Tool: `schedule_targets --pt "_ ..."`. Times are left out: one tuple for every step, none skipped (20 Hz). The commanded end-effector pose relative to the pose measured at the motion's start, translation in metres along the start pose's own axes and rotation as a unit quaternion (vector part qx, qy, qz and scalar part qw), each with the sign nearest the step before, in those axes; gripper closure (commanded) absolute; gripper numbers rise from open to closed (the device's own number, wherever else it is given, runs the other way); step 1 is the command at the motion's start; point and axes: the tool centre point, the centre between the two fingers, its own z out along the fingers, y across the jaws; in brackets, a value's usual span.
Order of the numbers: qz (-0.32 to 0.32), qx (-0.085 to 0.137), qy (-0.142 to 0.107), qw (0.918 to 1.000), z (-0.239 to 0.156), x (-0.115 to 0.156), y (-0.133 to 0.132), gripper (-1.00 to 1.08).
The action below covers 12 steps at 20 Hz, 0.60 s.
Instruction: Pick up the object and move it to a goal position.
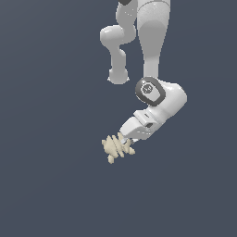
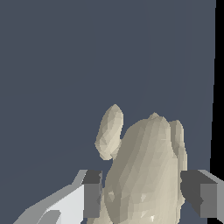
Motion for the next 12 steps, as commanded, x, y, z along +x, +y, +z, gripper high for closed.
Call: schedule_targets --pt "0.0 0.0 0.0 1.0 -0.021 -0.003 0.019 1.08" --pt "0.0 0.001 0.0 1.0 -0.03 -0.004 0.027 1.08" --pt "0.0 0.001 -0.001 1.0 -0.039 -0.006 0.035 1.08" --pt "0.0 0.001 -0.001 1.0 -0.048 -0.007 0.043 1.08" --pt "0.0 0.001 -0.001 1.0 -0.058 -0.008 0.052 1.08" --pt "0.0 0.001 -0.002 1.0 -0.067 -0.01 0.06 1.08" --pt "0.0 0.001 -0.002 1.0 -0.077 -0.011 0.069 1.08" --pt "0.0 0.002 -0.002 1.0 -0.086 -0.012 0.077 1.08" --pt "0.0 0.002 -0.003 1.0 -0.096 -0.014 0.086 1.08" --pt "-0.001 0.002 -0.003 1.0 -0.105 -0.015 0.095 1.08" --pt "-0.001 0.002 -0.003 1.0 -0.115 -0.016 0.103 1.08" --pt "-0.001 0.002 -0.004 1.0 -0.124 -0.017 0.112 1.08"
